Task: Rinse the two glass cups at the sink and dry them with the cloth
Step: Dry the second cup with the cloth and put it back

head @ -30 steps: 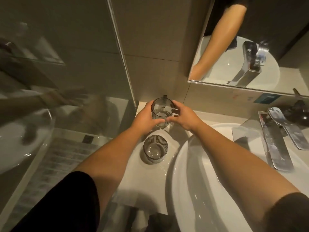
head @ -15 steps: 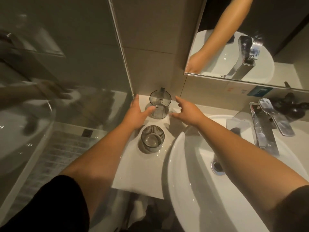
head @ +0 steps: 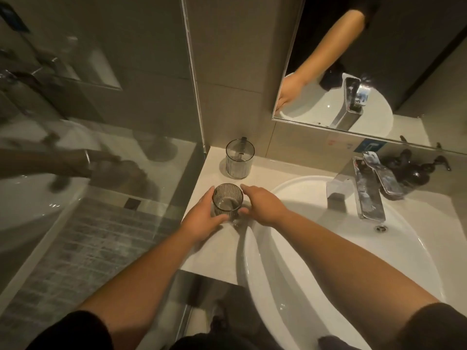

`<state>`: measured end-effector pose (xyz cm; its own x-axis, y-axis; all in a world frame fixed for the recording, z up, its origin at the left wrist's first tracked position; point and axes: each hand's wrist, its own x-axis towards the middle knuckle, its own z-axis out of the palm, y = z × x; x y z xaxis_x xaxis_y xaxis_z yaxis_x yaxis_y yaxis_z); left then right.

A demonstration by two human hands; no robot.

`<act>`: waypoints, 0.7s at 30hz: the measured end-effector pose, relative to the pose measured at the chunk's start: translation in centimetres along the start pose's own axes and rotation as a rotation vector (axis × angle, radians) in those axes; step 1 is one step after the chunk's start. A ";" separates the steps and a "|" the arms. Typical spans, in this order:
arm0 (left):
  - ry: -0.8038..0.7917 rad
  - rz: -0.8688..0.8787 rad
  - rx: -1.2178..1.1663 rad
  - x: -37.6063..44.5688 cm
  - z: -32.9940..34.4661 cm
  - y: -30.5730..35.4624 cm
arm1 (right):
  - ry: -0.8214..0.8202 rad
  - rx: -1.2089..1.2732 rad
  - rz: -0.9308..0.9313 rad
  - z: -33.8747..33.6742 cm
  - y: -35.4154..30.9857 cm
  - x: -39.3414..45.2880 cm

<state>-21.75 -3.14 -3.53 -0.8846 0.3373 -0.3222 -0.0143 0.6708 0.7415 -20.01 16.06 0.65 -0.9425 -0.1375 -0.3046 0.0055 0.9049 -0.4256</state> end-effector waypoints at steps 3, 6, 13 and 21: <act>0.011 -0.006 -0.091 -0.1 0.1 1.0 | 0.042 0.057 0.009 0.4 -0.4 0.3; 0.015 0.006 -0.173 -0.5 -0.3 1.3 | 0.051 0.146 0.008 -0.2 -0.7 -0.1; -0.025 0.123 -0.236 -1.7 -1.8 3.7 | 0.186 0.353 -0.041 -3.3 -1.2 -4.7; -0.103 0.281 -0.206 -6.3 2.1 8.0 | 0.233 0.451 0.031 -5.4 0.2 -14.9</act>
<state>-15.33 1.46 3.20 -0.8156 0.5617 -0.1385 0.1199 0.3983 0.9094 -7.79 20.45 9.73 -0.9889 0.0267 -0.1461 0.1296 0.6356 -0.7610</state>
